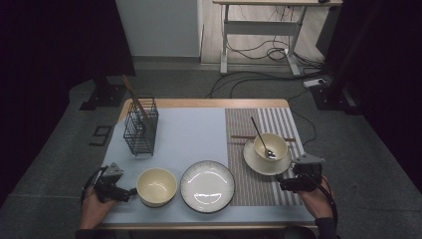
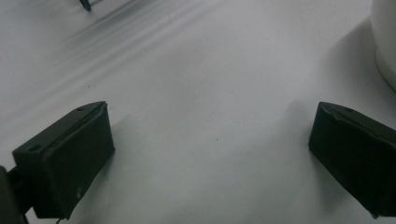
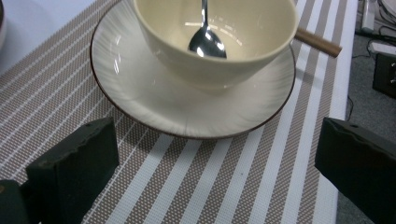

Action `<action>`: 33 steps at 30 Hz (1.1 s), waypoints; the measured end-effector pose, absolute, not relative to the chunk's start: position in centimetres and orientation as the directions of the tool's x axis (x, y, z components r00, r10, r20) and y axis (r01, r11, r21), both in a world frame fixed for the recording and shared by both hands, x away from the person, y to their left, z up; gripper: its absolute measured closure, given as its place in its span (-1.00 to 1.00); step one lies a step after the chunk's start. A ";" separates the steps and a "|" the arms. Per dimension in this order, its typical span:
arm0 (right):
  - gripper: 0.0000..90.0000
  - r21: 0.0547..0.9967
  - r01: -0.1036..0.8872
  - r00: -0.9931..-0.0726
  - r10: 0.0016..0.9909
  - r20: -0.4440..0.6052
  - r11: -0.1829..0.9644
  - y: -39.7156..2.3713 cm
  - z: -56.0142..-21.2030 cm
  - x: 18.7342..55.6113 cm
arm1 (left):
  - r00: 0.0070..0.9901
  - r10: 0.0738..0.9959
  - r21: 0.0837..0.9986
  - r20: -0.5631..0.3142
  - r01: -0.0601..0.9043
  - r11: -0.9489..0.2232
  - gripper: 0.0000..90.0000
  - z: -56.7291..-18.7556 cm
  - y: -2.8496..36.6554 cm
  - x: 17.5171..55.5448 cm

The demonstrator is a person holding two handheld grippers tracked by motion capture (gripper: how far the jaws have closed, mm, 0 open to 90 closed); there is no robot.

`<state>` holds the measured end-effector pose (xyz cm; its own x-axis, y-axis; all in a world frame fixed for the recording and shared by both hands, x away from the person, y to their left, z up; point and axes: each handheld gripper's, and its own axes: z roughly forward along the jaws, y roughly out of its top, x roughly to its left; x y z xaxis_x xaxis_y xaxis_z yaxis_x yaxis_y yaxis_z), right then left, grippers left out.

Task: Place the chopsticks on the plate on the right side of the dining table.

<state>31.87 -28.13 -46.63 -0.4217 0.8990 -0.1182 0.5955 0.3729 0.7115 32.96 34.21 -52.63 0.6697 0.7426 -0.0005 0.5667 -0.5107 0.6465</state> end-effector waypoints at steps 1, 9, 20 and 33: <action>-1.00 0.709 0.599 -0.421 0.899 -0.118 0.373 -28.1 -46.9 31.8 | 0.670 0.743 0.647 0.000 0.567 -0.511 -1.00 -52.6 34.2 33.0; -1.00 0.687 0.625 -0.416 0.903 -0.108 0.370 -28.1 -48.6 31.9 | 0.670 0.743 0.646 0.000 0.567 -0.511 -1.00 -52.6 34.2 33.0; -1.00 0.655 0.656 -0.415 0.904 -0.103 0.375 -28.1 -50.9 32.0 | 0.668 0.744 0.648 -0.002 0.568 -0.508 -1.00 -52.6 34.2 33.0; -1.00 0.651 0.683 -0.403 0.914 -0.041 0.330 -28.1 -52.6 32.1 | 0.670 0.743 0.646 -0.001 0.567 -0.511 -1.00 -52.6 34.2 33.0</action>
<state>32.13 -28.10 -52.64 -0.4026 0.9145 -0.0405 0.6833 0.3297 0.6515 32.97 34.22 -52.64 0.6696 0.7427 -0.0006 0.5669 -0.5106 0.6464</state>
